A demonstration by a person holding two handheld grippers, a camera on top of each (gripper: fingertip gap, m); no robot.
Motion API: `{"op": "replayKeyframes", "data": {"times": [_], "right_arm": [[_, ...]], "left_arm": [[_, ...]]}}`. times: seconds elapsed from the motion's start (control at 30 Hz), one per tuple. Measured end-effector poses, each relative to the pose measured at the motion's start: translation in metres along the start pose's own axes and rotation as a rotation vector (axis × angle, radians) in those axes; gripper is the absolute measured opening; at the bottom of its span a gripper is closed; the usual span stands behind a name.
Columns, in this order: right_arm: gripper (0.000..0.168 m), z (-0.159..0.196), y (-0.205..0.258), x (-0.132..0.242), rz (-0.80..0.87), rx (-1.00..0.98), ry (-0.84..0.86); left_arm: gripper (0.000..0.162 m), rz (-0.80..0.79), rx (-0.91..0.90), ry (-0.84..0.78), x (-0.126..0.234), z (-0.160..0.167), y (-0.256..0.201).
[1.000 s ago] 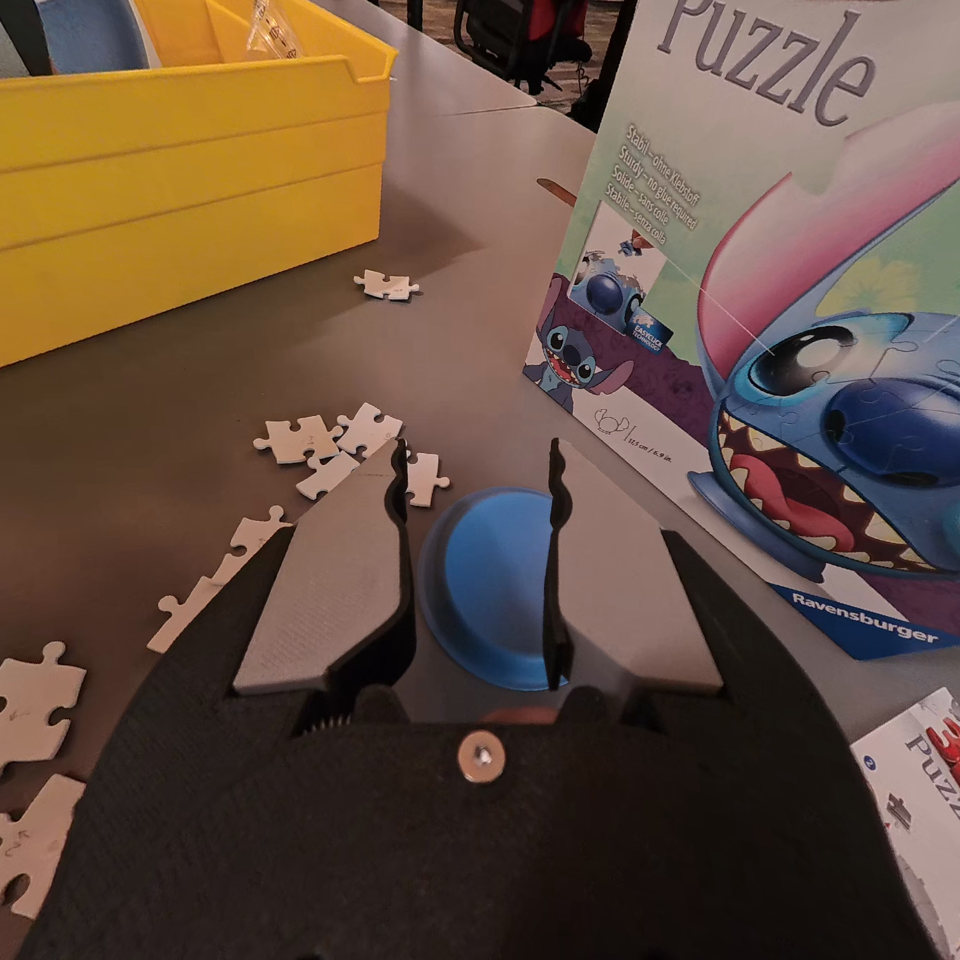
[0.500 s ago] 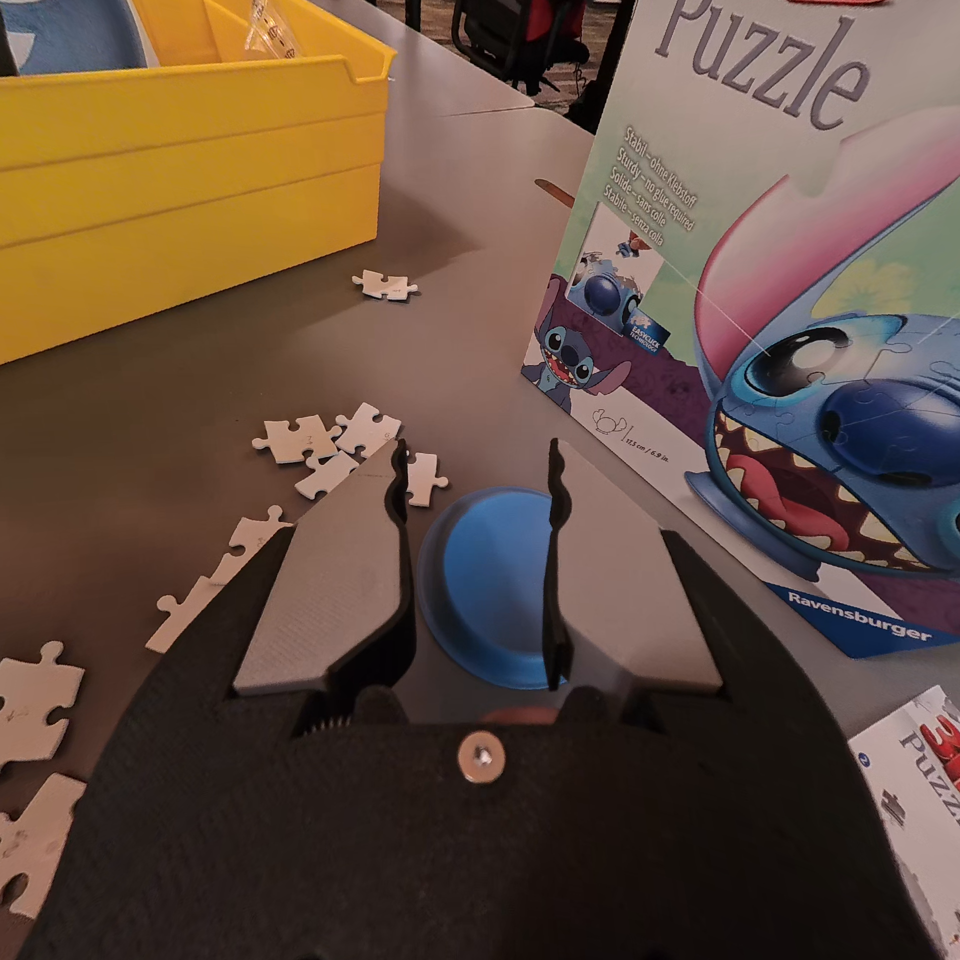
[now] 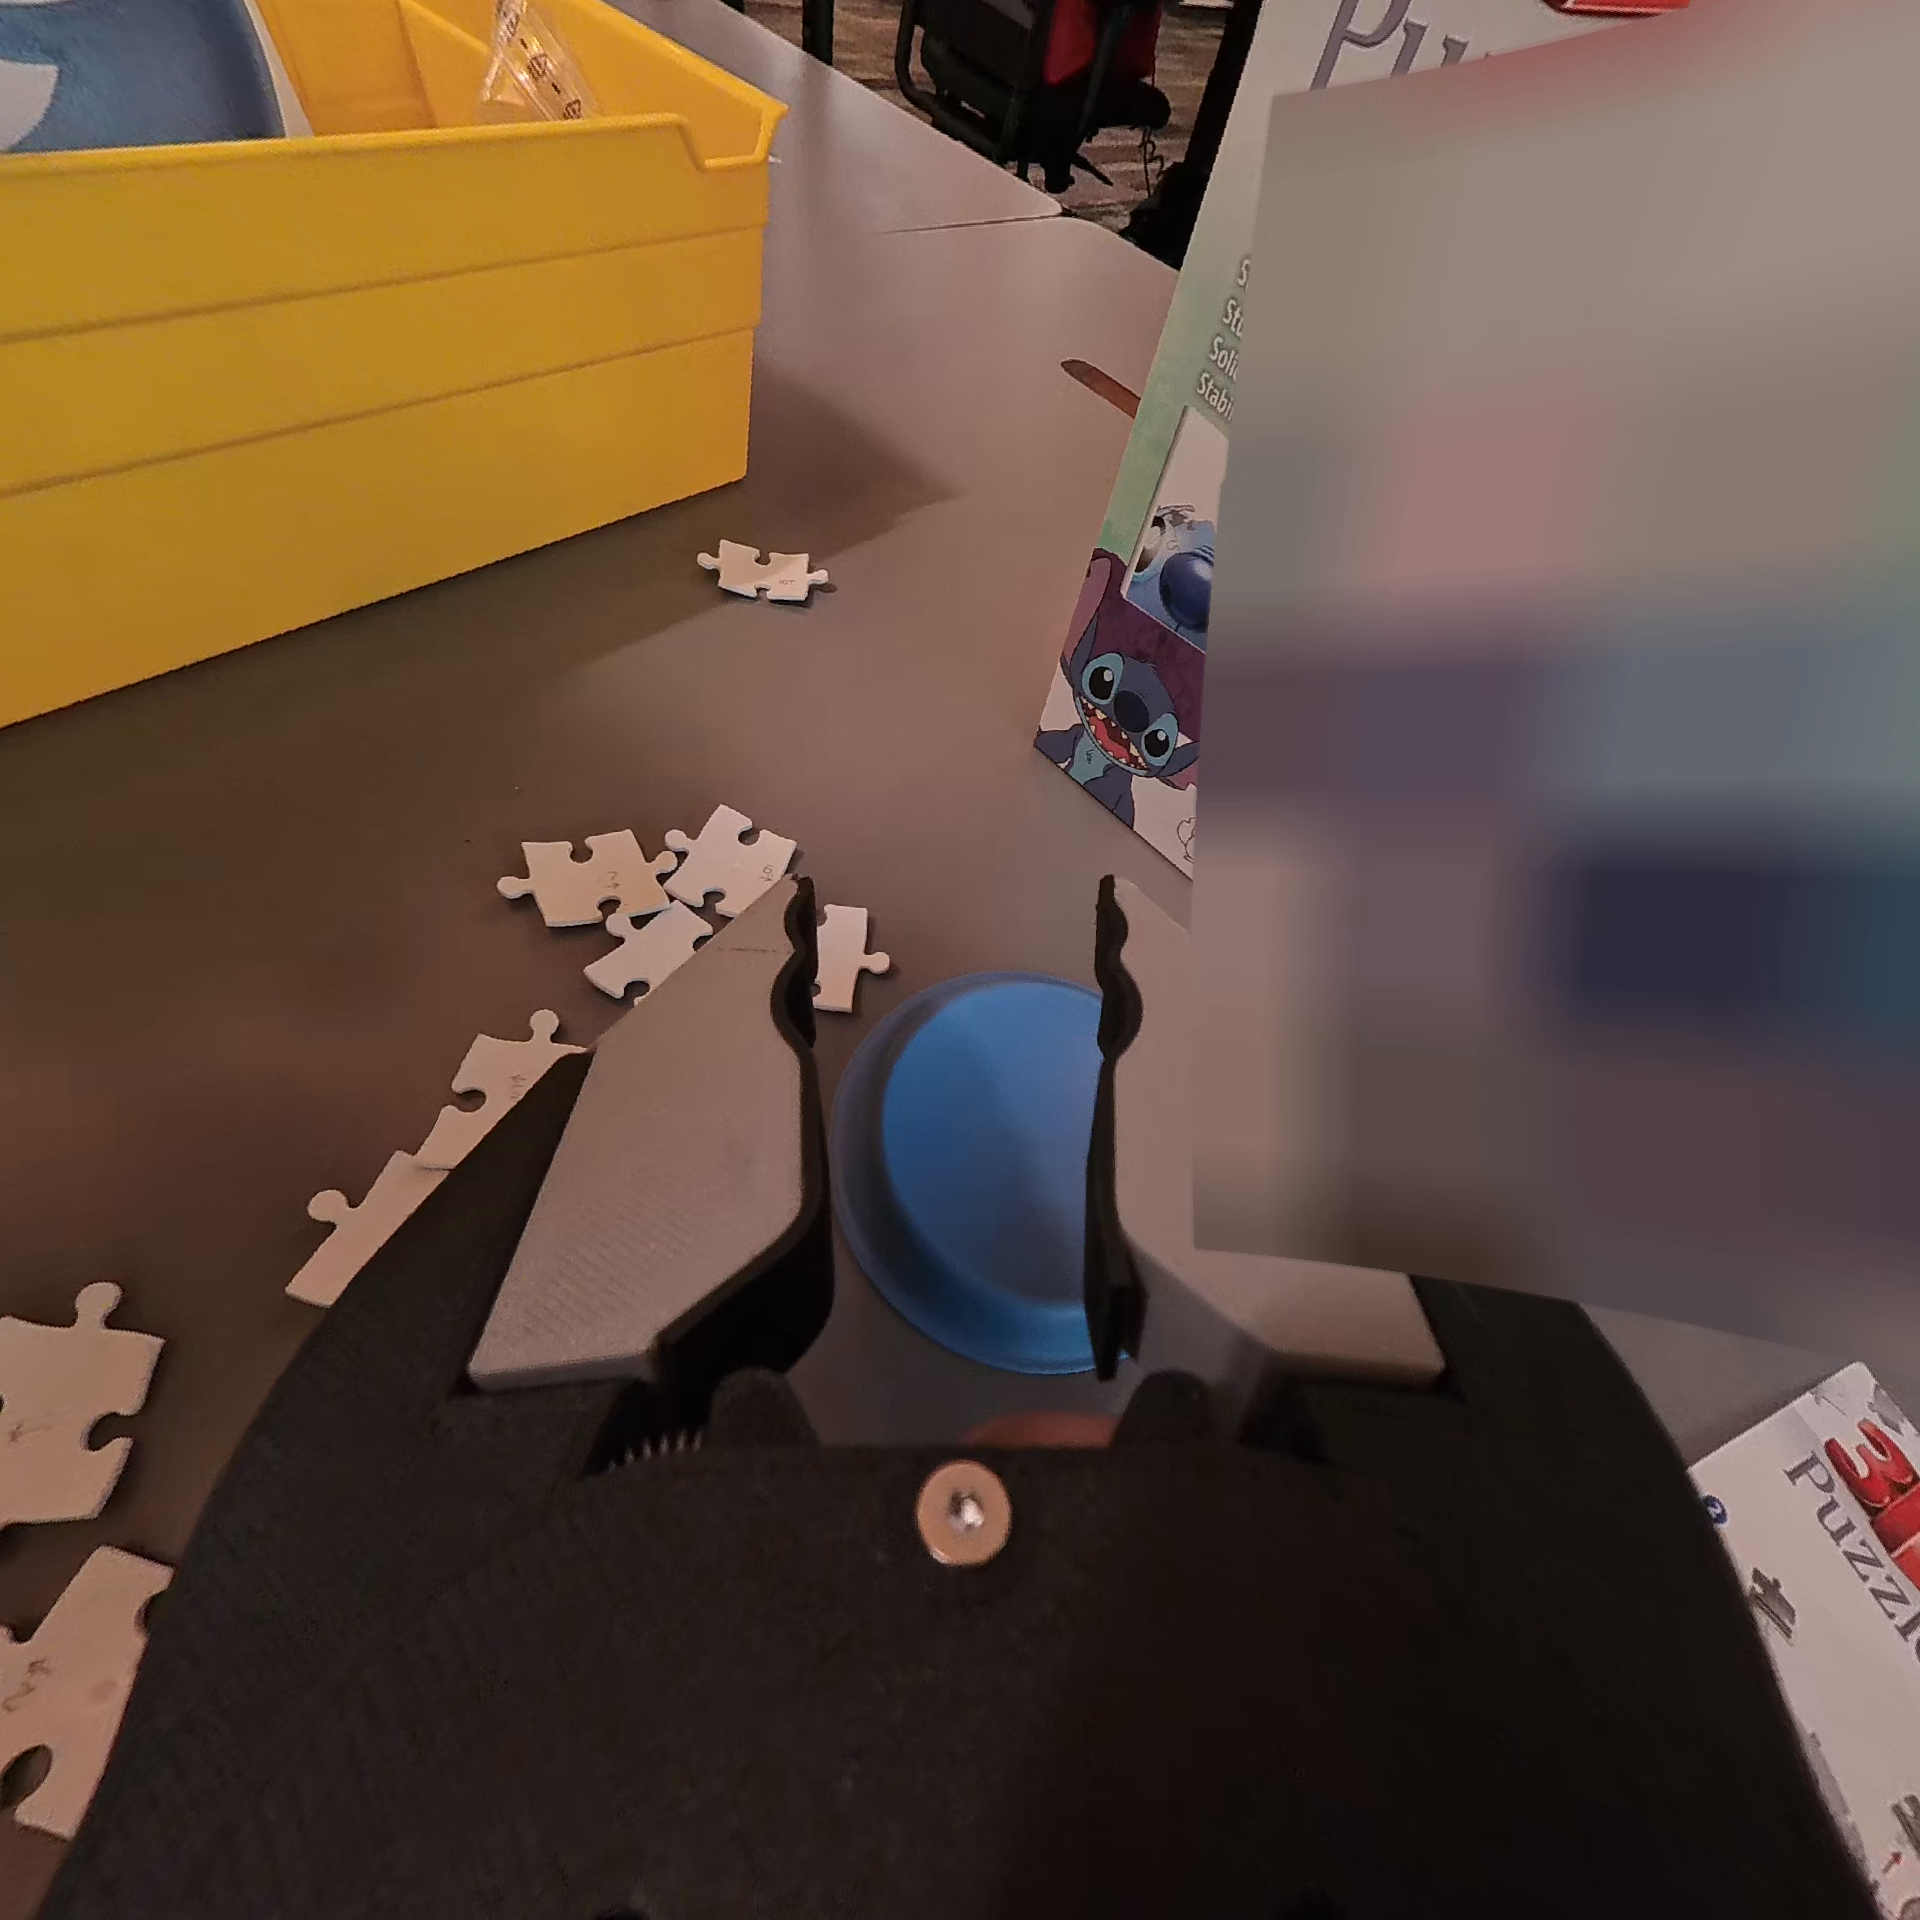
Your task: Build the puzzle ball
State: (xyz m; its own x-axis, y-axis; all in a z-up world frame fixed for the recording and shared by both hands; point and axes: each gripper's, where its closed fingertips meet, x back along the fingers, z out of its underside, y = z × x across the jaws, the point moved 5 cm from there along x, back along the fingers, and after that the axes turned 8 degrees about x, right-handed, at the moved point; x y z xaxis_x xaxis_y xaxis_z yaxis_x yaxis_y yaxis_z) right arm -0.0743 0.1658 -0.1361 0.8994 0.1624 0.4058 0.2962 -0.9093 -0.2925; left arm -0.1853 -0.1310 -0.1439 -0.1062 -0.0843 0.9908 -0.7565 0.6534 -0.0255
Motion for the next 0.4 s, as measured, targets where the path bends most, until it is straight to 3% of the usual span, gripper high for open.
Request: {"op": "replayKeyframes", "data": {"times": [0.27,0.4], "right_arm": [[0.051,0.001,0.0,-0.001,0.002,0.002,0.004],[0.051,0.001,0.0,-0.001,0.003,0.002,0.005]], "left_arm": [[0.001,-0.078,0.053,-0.061,0.017,0.008,0.012],[0.0,0.008,-0.026,-0.126,0.024,-0.001,-0.007]]}}
